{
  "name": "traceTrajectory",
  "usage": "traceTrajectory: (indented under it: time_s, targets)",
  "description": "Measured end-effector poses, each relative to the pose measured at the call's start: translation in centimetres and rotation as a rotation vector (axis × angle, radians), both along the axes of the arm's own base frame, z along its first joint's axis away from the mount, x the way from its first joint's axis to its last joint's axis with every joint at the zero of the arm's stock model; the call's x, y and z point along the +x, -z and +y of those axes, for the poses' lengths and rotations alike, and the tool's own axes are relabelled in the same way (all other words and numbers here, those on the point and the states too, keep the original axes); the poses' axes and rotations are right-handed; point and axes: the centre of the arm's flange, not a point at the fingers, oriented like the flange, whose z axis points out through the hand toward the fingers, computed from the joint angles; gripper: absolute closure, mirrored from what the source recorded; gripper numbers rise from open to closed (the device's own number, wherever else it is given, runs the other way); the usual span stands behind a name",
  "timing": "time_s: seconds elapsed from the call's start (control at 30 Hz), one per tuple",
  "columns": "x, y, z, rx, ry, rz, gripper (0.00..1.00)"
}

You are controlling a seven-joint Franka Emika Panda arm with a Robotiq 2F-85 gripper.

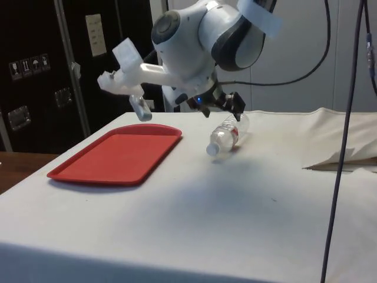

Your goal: Place the bottle upright on the tray.

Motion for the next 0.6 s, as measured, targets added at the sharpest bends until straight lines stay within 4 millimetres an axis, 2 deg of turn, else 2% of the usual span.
traceTrajectory:
  time_s: [0.6]
  targets:
    - [0.4, 2.4, 2.5, -0.103, 0.008, 0.013, 0.0]
